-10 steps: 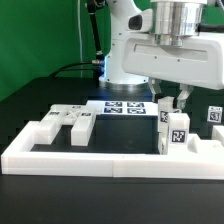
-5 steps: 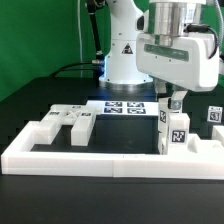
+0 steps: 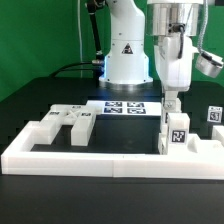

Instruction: Assemble chair

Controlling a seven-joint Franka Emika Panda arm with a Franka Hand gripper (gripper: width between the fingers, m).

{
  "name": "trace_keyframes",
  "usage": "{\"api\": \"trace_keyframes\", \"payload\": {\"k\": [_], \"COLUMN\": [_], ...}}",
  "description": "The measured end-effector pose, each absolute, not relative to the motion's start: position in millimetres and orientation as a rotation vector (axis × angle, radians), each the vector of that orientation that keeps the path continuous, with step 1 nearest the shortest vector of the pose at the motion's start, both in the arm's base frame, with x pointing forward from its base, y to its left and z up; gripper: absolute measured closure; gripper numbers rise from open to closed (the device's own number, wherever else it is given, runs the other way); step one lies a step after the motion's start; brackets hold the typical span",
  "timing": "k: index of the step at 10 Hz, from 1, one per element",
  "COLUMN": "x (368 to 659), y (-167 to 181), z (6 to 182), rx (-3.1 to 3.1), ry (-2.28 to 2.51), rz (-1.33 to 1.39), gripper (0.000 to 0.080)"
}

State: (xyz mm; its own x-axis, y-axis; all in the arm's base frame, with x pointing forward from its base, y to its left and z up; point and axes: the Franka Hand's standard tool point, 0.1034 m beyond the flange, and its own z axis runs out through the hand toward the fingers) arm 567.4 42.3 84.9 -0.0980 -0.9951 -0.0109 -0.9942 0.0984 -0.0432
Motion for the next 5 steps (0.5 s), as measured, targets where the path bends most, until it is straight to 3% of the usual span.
{"api": "trace_keyframes", "payload": {"k": [3, 5], "x": [566.8, 564.5], "y": [43.5, 52.3], "z": [84.3, 84.3], "rx": [-2.099, -2.241], "ry": [2.292, 2.168], "rz": [-0.036, -0.014], "gripper": [0.0508, 0.0199]}}
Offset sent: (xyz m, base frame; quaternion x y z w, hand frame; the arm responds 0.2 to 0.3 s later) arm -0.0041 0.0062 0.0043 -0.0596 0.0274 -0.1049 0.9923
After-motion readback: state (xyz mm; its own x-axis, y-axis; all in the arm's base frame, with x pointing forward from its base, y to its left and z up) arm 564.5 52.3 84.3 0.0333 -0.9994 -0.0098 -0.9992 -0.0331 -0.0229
